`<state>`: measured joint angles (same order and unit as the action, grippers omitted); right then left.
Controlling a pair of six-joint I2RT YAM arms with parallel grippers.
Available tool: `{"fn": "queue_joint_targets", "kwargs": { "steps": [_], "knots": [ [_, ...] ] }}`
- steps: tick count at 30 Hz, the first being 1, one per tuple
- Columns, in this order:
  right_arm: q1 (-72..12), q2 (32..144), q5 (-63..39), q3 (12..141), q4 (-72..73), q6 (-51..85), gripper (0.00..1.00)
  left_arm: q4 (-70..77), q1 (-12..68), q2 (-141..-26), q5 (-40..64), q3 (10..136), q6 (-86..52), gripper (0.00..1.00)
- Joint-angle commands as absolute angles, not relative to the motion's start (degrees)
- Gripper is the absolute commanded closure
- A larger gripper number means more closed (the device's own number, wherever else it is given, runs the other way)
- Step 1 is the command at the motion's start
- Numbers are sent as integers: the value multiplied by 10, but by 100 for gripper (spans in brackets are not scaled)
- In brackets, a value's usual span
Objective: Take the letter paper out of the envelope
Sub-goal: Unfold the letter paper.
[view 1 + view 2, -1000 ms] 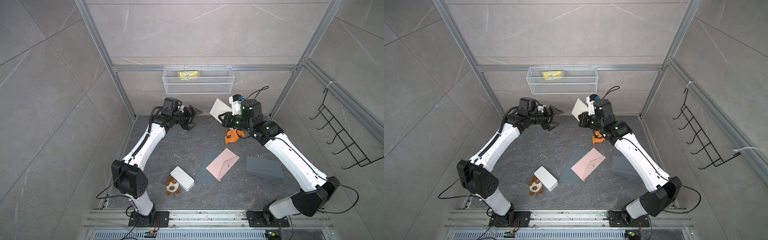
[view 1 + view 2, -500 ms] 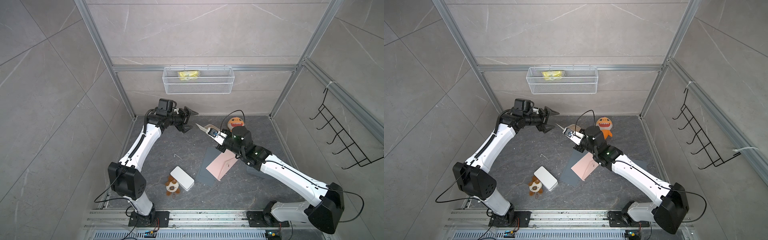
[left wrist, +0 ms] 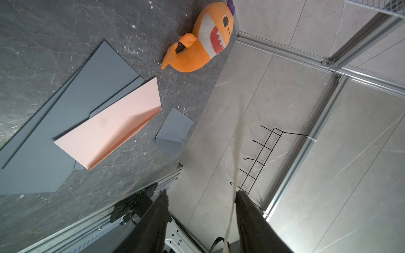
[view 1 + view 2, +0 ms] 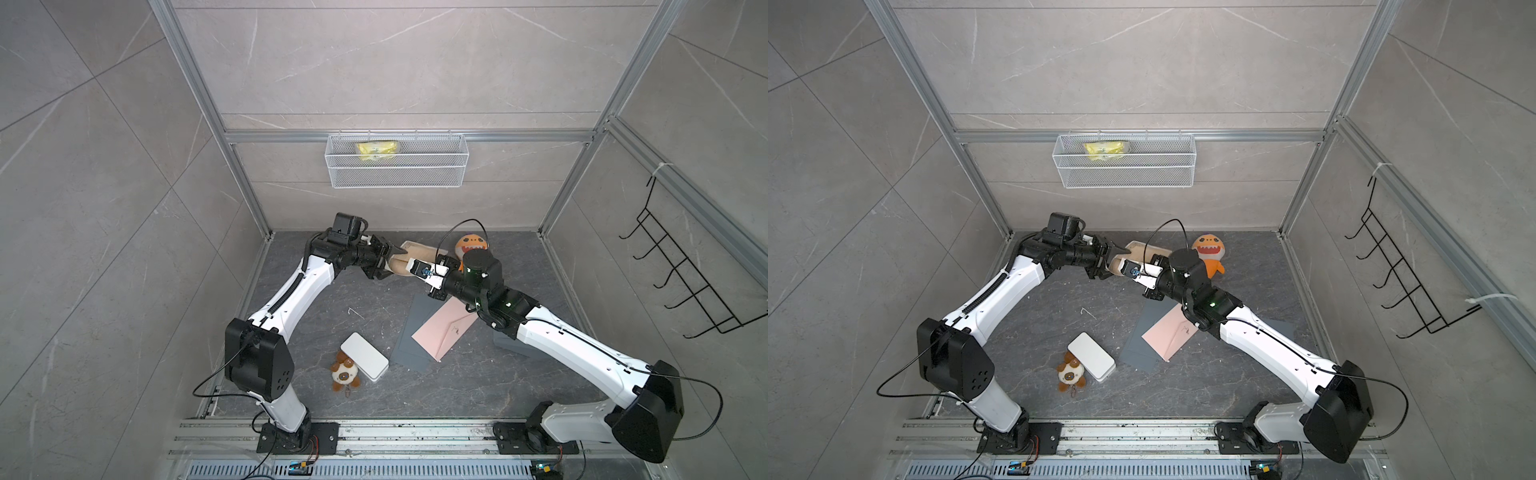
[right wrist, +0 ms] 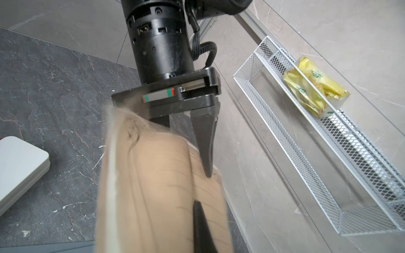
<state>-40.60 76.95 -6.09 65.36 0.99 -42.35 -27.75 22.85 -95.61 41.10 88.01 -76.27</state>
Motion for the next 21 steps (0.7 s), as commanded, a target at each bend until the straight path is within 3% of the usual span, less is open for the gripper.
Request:
{"fn": "queue_joint_targets", "kwargs": {
  "steps": [1,8,15,16,18,21],
  "knots": [
    [-408,773,-69,668,27,-434,100,-232,228,-929,429,878,-784,65],
    [-408,762,-64,652,23,-434,100,-220,223,-921,414,875,-789,95],
    [-408,757,-59,646,18,-400,100,-201,217,-914,405,876,-793,100],
    [-408,755,-60,649,11,-388,95,-197,216,-912,402,877,-790,100],
    [-408,746,-66,657,-12,-345,62,-187,212,-907,391,878,-778,100],
    [-408,712,-73,657,-32,-239,47,-152,207,-898,372,880,-754,100]
  ]
}}
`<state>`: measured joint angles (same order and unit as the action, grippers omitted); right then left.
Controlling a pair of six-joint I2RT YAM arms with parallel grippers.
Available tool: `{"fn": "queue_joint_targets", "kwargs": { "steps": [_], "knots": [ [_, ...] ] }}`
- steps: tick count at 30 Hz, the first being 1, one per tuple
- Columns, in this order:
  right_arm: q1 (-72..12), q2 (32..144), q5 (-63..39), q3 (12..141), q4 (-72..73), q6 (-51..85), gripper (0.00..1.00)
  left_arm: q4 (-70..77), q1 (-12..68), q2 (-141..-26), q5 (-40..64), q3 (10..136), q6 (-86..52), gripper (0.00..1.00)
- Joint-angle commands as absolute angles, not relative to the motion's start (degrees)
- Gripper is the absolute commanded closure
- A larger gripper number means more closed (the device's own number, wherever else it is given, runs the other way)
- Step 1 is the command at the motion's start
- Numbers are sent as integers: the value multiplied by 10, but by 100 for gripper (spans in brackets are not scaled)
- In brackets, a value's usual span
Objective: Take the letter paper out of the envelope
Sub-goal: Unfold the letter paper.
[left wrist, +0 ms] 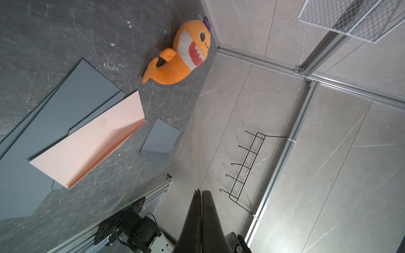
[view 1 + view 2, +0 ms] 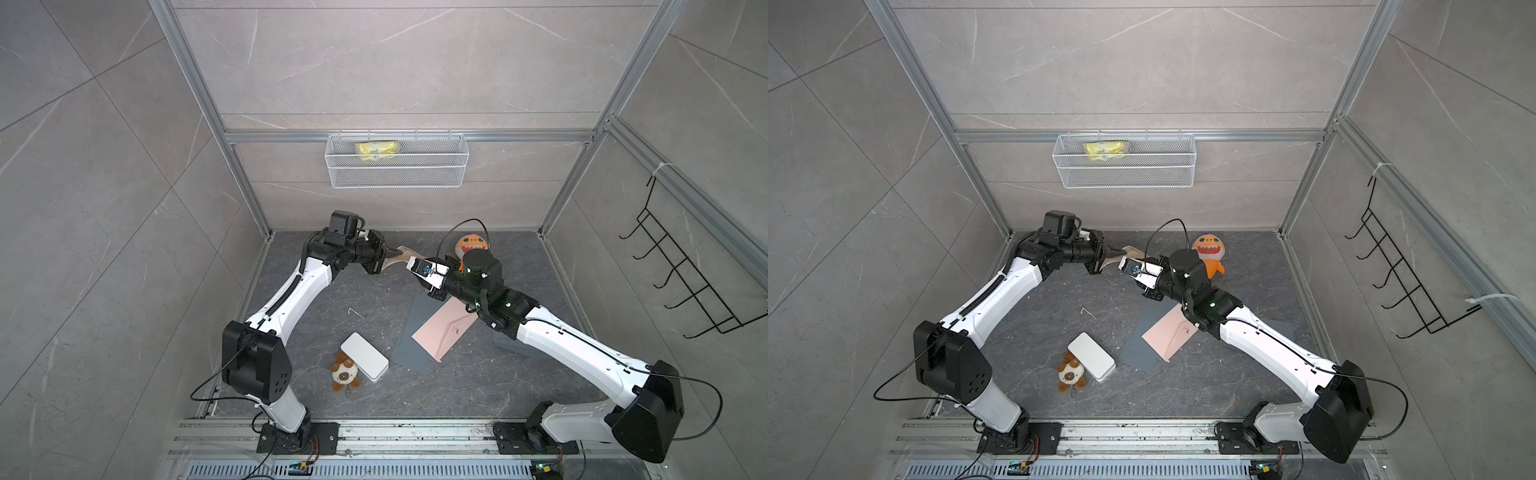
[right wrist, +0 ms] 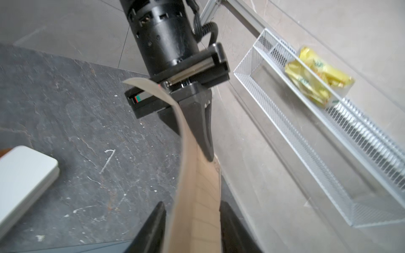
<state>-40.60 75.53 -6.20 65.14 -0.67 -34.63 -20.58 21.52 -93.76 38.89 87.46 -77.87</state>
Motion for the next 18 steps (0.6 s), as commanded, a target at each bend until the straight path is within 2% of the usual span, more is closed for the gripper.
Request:
{"fn": "queue_joint_targets", "kwargs": {
  "steps": [1,3,6,9,10,12,14,18],
  "knots": [
    [-407,700,-74,657,-37,-199,42,-147,206,-894,363,882,-737,100],
    [-405,675,-69,667,-67,-101,27,-148,204,-883,336,884,-682,100],
    [-384,662,-99,706,-144,53,14,-82,201,-859,312,849,-632,100],
    [-328,673,-207,740,-185,208,13,-21,201,-834,290,805,-585,100],
    [-308,677,-244,744,-180,247,9,-14,200,-828,285,797,-572,100],
    [-260,698,-336,744,-139,359,8,5,200,-815,281,780,-549,100],
    [-239,729,-386,748,-102,446,10,23,200,-809,288,769,-543,100],
    [-238,796,-452,727,26,617,22,67,200,-812,322,753,-555,100]
  ]
}}
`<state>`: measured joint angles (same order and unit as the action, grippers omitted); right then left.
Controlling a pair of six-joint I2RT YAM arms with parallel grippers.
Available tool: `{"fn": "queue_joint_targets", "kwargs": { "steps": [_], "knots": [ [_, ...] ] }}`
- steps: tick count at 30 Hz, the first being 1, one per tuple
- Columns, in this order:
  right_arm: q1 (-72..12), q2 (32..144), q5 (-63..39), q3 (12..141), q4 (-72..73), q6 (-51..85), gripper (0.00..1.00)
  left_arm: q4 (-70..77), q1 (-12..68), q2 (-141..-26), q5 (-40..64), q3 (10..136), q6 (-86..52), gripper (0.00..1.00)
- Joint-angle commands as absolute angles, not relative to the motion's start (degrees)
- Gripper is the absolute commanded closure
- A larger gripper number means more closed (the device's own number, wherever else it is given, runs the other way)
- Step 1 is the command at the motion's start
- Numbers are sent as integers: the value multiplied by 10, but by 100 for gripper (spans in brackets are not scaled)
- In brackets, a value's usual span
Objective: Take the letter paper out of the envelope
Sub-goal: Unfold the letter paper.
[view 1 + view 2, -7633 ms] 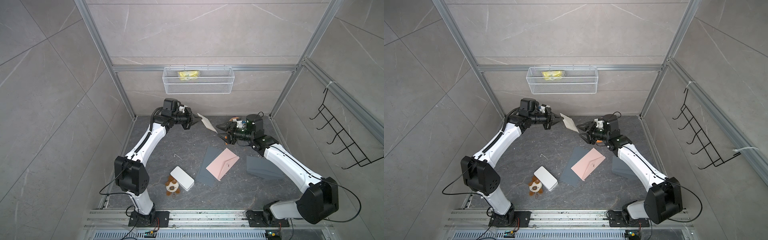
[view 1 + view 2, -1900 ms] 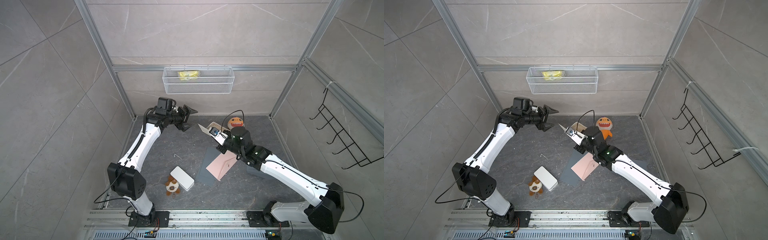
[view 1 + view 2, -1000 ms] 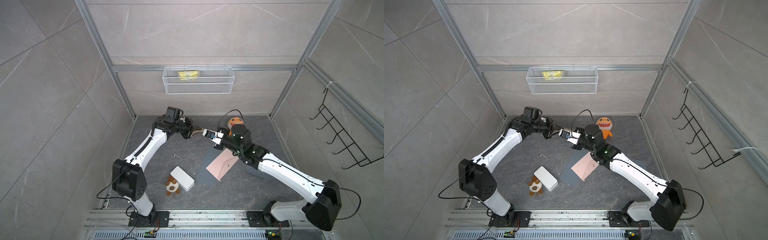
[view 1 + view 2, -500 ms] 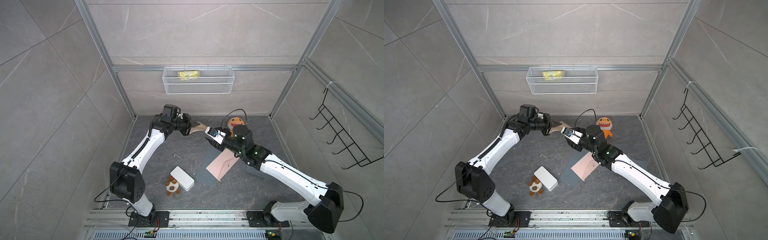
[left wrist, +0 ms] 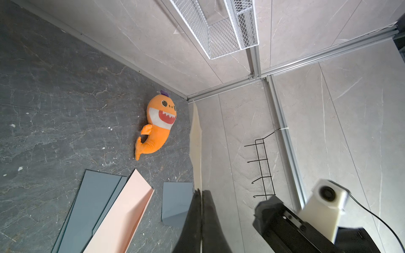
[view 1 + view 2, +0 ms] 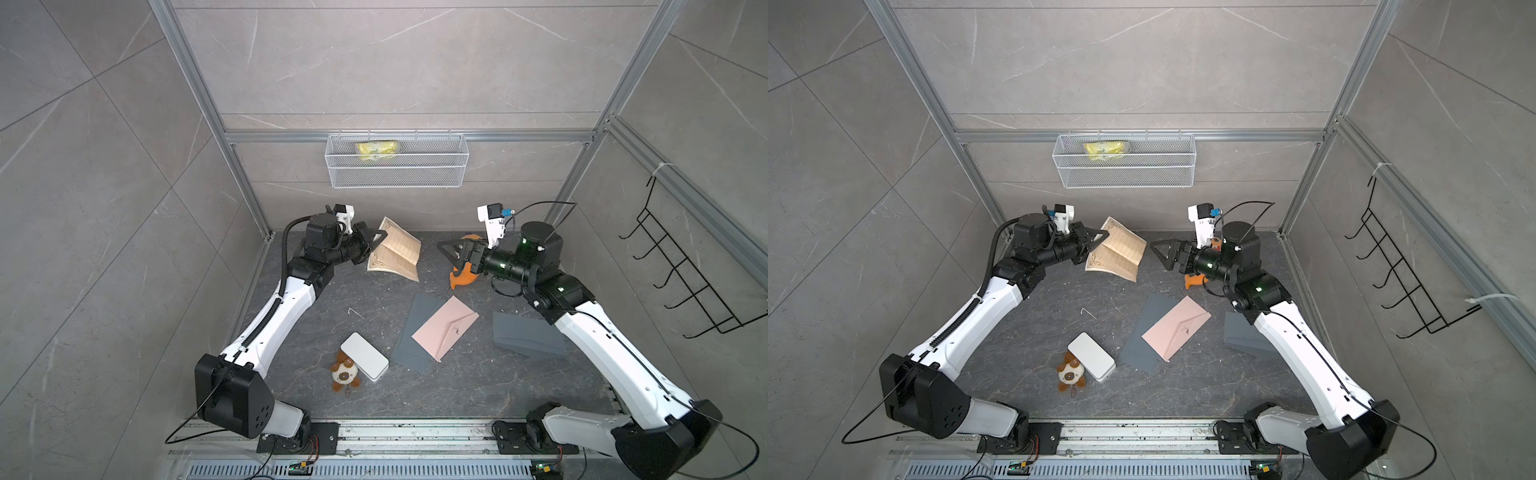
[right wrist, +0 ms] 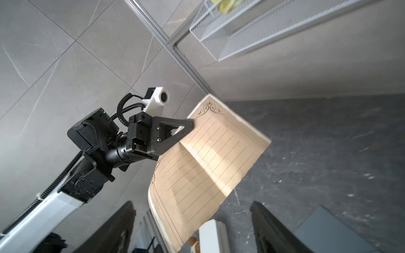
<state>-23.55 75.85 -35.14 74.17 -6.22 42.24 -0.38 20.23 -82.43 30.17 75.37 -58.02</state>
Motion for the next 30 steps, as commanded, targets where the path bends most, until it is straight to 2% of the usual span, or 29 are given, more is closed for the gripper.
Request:
{"fn": "queue_joint_targets", "kwargs": {
  "steps": [1,7,13,21,26,30],
  "knots": [
    [-239,801,-449,712,58,646,23,68,200,-812,327,753,-556,100],
    [-248,828,-441,691,78,683,25,75,200,-805,326,743,-559,100],
    [-265,863,-440,685,173,748,30,92,200,-810,335,735,-577,100],
    [-282,886,-423,699,144,733,50,99,200,-811,338,735,-586,100],
    [-278,858,-390,693,74,687,43,57,200,-800,323,742,-558,100],
    [-276,829,-346,698,-24,618,39,-59,196,-787,276,765,-479,100]
  ]
}}
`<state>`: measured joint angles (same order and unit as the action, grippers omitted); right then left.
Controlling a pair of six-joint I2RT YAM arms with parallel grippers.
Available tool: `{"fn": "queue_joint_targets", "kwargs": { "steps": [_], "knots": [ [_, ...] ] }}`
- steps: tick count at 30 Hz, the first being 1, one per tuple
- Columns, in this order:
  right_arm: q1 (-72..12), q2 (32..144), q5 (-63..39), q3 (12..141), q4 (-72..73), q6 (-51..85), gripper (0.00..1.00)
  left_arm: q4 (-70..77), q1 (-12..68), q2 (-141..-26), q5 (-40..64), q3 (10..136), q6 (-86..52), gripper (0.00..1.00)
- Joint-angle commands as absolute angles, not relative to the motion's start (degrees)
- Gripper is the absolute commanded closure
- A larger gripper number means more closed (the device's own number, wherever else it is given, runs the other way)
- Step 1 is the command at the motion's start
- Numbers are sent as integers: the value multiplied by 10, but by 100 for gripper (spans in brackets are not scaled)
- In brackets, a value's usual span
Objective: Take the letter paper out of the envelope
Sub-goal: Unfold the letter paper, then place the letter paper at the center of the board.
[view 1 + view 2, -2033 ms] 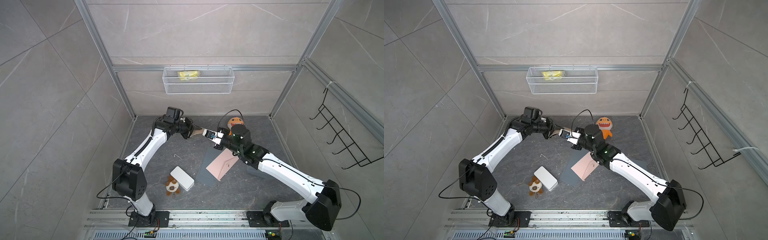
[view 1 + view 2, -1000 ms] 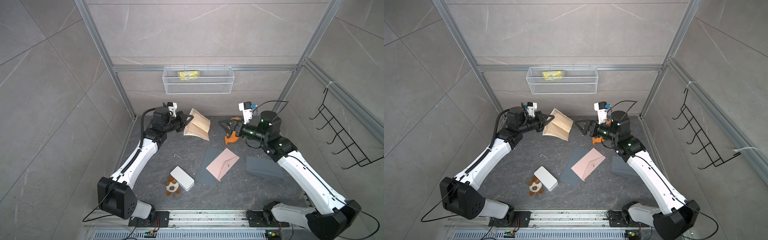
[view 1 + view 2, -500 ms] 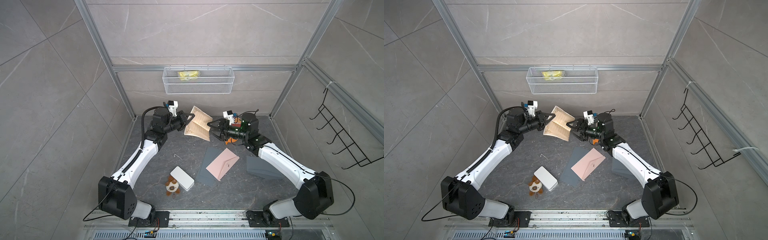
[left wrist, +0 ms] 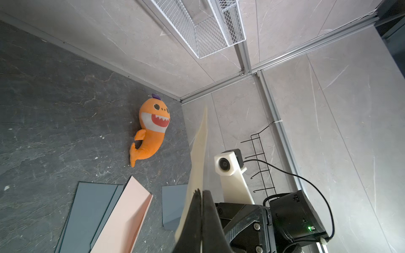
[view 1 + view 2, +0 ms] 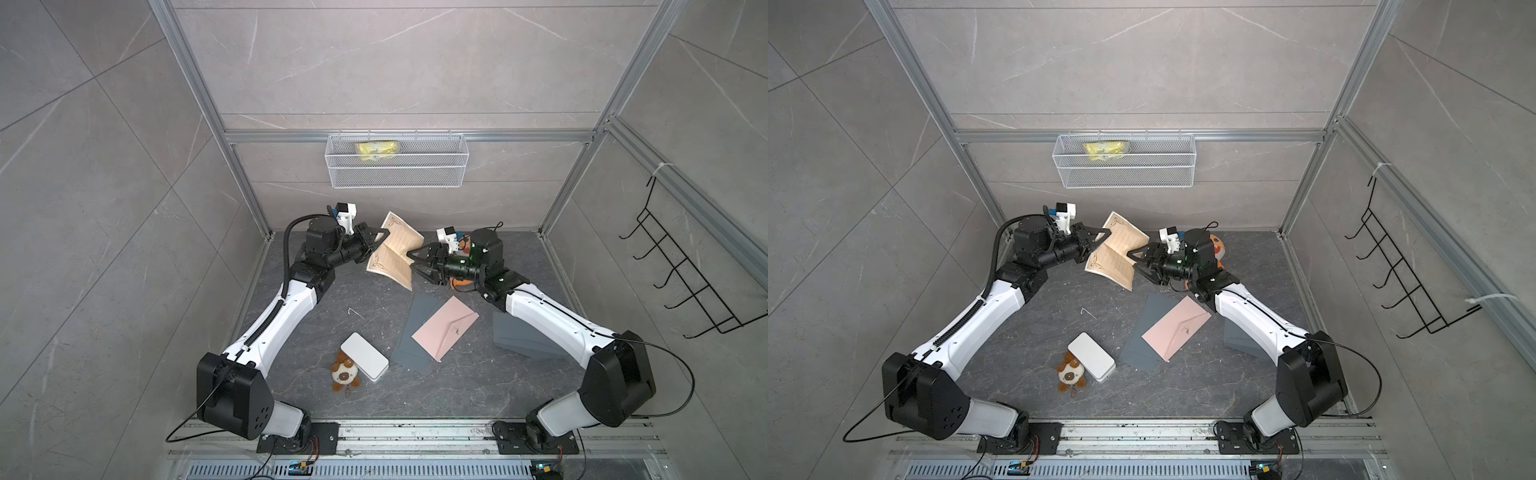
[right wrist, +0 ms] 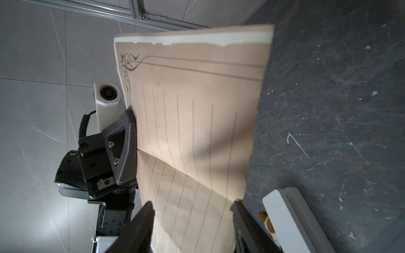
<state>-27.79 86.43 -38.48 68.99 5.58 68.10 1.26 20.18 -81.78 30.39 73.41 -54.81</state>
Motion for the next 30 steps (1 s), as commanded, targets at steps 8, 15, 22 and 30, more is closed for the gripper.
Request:
{"fn": "queue_joint_targets", "kwargs": {
  "steps": [8,15,22,30],
  "knots": [
    [-284,791,-272,759,-207,461,39,-210,154,-768,123,741,-299,100],
    [-292,765,-289,757,-230,434,39,-154,89,-805,77,651,-213,100],
    [-299,750,-306,744,-226,433,38,32,49,-843,66,531,-105,100],
    [-300,745,-306,741,-231,436,38,21,43,-881,24,506,9,100]
  ]
}}
